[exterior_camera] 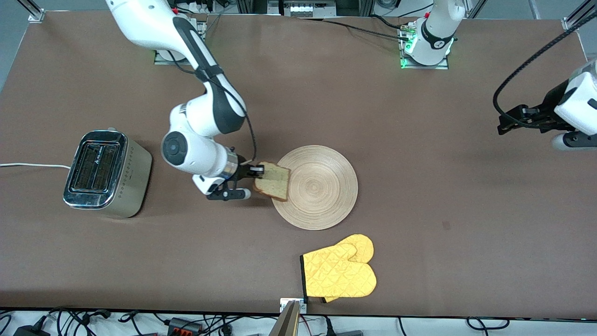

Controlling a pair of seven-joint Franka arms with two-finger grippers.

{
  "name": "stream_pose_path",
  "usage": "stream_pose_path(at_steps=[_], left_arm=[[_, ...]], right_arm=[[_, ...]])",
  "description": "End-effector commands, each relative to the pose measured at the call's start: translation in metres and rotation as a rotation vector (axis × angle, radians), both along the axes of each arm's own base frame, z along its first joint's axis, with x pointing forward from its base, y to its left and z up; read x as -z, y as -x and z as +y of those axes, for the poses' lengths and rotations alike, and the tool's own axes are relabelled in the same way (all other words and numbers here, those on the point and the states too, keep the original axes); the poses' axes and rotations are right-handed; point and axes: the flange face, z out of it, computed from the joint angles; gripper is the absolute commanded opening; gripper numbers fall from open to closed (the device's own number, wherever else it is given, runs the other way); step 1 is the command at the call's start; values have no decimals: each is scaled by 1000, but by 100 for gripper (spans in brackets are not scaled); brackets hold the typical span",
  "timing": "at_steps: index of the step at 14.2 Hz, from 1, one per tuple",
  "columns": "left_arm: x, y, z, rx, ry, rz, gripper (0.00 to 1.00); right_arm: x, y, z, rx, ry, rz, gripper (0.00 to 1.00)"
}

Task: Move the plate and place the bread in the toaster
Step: 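Lift the bread with the right gripper while the left gripper withdraws, then lower the bread into the toaster slot with the right gripper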

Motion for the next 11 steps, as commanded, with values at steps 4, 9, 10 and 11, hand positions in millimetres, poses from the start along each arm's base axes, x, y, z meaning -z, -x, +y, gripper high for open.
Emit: stream_pose_path(at_steps=[4, 9, 10, 11], left_arm=[[-2, 41, -6, 107, -9, -77, 100], [-4, 41, -5, 133, -9, -68, 100], [-4, 40, -5, 132, -9, -68, 100], [-4, 40, -4, 130, -9, -68, 100]], right_arm=[[-96, -1, -91, -91, 267, 12, 0], [-141, -5, -175, -205, 475, 50, 0], [-147, -4, -192, -210, 491, 82, 0], [-158, -4, -211, -189, 506, 112, 0]])
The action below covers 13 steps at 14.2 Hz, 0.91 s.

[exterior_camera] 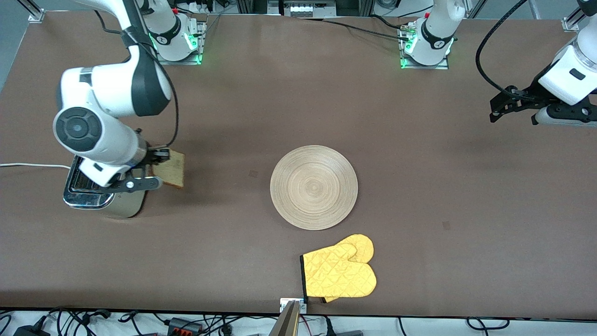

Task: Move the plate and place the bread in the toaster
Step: 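Lower the bread into the toaster slot with the right gripper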

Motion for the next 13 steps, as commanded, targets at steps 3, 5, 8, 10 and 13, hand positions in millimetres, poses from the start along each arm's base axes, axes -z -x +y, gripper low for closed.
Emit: stream_pose_path(at_steps=[3, 5, 8, 10, 13], left_arm=[[-3, 3, 3, 20, -13, -10, 100], [-4, 3, 16, 1, -15, -12, 100], [-5, 3, 16, 1, -16, -13, 100], [-6, 3, 14, 4, -16, -15, 100], [-5, -3, 11, 9, -16, -15, 100]], right_arm=[[-34, 2, -73, 30, 173, 85, 0], [-39, -2, -102, 11, 222, 85, 0], [-44, -9, -124, -29, 245, 94, 0], [-38, -11, -125, -30, 265, 99, 0], [-30, -16, -123, -40, 271, 85, 0]])
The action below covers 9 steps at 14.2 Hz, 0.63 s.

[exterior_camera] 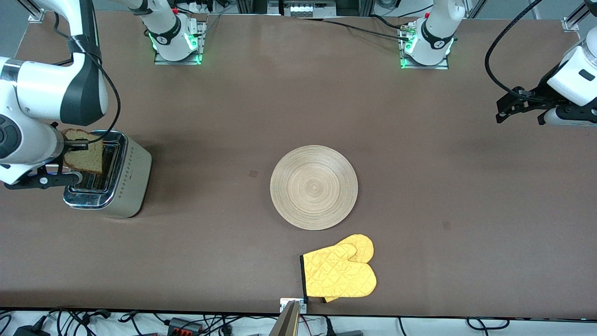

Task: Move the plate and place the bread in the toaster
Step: 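Lower the bread into the toaster slot with the right gripper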

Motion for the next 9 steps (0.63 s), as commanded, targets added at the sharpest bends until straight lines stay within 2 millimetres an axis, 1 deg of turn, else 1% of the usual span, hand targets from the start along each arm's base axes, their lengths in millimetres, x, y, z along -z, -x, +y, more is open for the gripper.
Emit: stream_pose_path(at_steps=[1, 3, 4, 7, 9], left_arm=[[-6, -7, -1, 22, -12, -17, 100], [-6, -14, 1, 19, -11, -11, 100], [-7, -14, 2, 17, -11, -8, 100], [-8, -13, 2, 17, -11, -6, 100], [-9, -13, 2, 19, -11, -8, 100]], right_arm=[[7, -9, 5, -24, 22, 6, 0], [11, -11, 5, -21, 24, 0, 0], [10, -12, 5, -16, 26, -15, 0], [17, -17, 7, 43, 41, -66, 0], [20, -17, 11, 102, 0, -86, 0]])
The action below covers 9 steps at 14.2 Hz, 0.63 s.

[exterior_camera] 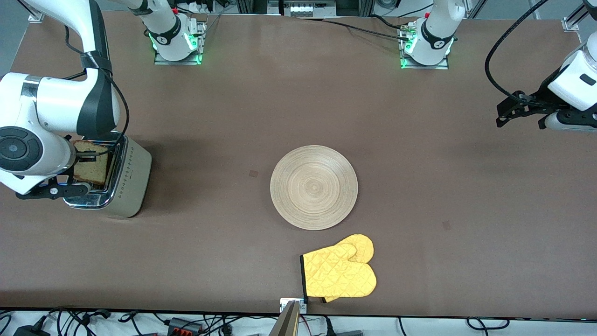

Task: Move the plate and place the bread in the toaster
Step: 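Lower the bread into the toaster slot with the right gripper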

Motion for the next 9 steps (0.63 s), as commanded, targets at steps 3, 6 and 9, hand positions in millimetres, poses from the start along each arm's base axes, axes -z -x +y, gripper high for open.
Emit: stream_pose_path(at_steps=[3, 6, 9], left_arm=[[-7, -2, -1, 23, -12, 2, 100], [-7, -2, -1, 23, -12, 6, 100], [-7, -1, -3, 26, -13, 13, 100]], right_arm=[[3, -7, -4, 72, -28, -38, 0], [7, -7, -5, 76, -28, -33, 0], [17, -7, 1, 143, -34, -46, 27]])
